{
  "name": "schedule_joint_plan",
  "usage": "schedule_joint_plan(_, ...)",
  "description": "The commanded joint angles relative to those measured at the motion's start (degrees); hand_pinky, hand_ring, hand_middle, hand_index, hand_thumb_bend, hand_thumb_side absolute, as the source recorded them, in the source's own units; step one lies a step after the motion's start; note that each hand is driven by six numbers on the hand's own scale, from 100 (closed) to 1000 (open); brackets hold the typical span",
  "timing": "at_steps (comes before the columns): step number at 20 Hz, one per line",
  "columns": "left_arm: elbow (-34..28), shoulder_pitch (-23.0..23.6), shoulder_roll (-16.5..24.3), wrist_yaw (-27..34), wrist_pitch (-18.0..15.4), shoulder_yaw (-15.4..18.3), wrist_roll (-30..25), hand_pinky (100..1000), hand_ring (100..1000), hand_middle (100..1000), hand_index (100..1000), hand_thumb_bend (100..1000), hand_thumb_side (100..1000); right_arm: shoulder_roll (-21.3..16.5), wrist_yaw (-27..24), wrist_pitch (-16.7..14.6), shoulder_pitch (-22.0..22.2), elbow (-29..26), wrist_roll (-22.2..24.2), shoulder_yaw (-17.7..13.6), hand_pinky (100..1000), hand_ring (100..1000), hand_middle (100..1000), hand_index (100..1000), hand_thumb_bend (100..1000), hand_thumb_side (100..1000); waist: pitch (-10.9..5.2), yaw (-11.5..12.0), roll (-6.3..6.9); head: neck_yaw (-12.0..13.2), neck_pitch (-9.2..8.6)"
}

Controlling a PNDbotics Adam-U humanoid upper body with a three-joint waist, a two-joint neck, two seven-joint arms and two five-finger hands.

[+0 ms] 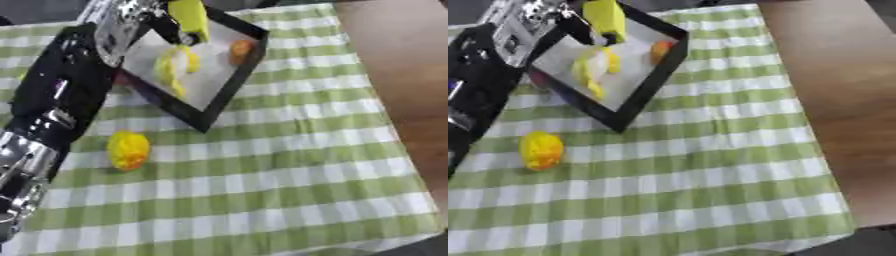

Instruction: Pick up objects on the table and place them in the box.

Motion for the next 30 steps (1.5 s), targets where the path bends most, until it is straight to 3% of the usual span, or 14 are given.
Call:
schedule_joint_plan(1, 1.5, -0.7, 0.0, -2.4, -0.3, 1.6, 1.6, 732, 565, 519, 621, 485, 100, -0.9, -0.3, 0.2, -1.0, -1.0, 0.1, -0.3, 1000, 795, 691, 836, 126, 379, 0.1, -0.1, 0.57, 0.2, -0.14)
schedule_joint_plan(3, 2.0, -0.6, -0.2, -2.6, -0.2, 2.1, 2.4, 739, 571, 527, 636, 505, 100, -1.0, -0.2, 0.2, -1.0, -1.0, 0.1, -0.3, 1000, 795, 691, 836, 126, 379, 0.2, -0.1, 0.6, 0.2, -0.14)
schedule_joint_plan(5, 2.3, -0.4, -0.2, -2.1, -0.3, 2.2, 2.5, 785, 660, 647, 780, 632, 100, -1.1, -0.1, 0.1, -0.9, -0.9, 0.2, -0.3, 1000, 795, 691, 836, 127, 380, 0.24, -0.1, 0.57, 0.2, -0.14)
schedule_joint_plan(9, 2.1, -0.4, -0.1, -1.3, -0.2, 2.1, 2.0, 785, 660, 647, 780, 632, 100, -1.2, 0.0, 0.0, -0.8, -0.8, 0.2, -0.3, 1000, 795, 691, 836, 127, 380, 0.25, -0.1, 0.55, 0.2, -0.14)
schedule_joint_plan(10, 1.9, -0.5, 0.1, -1.1, -0.2, 2.2, 2.1, 887, 774, 771, 891, 883, 333, -1.3, 0.0, 0.1, -0.7, -0.7, 0.2, -0.3, 1000, 796, 691, 836, 126, 382, 0.13, 0.1, 0.55, 0.0, -0.14)
schedule_joint_plan(15, -4.4, -0.7, 3.3, 2.8, 0.1, 3.8, 3.9, 897, 763, 755, 896, 877, 384, -2.8, 0.1, -0.2, 1.1, -0.2, -0.2, -0.8, 1000, 795, 690, 835, 122, 382, -1.18, 2.7, 0.45, -2.6, -0.14)
schedule_joint_plan(21, -12.2, 1.6, 8.6, 8.2, 0.7, 3.8, 0.2, 887, 762, 770, 885, 790, 395, -4.1, -0.3, -0.5, 3.2, 0.2, -1.0, -1.5, 1000, 794, 690, 834, 124, 378, -2.82, 5.9, 0.12, -5.5, -0.14)
schedule_joint_plan(25, -11.2, 2.8, 13.9, 11.8, 1.3, 2.4, -3.4, 882, 769, 770, 876, 768, 367, -5.1, -0.3, -0.7, 4.4, 0.3, -1.4, -1.8, 1000, 795, 690, 834, 124, 377, -3.68, 7.8, 0.13, -7.1, -0.14)
schedule_joint_plan(30, -7.2, 4.4, 20.6, 16.0, -0.6, 0.5, -7.5, 890, 795, 787, 874, 784, 363, -5.8, -0.1, -1.1, 5.0, 0.4, -1.7, -2.0, 1000, 795, 691, 834, 124, 373, -4.05, 8.5, -0.1, -8.4, -0.14)
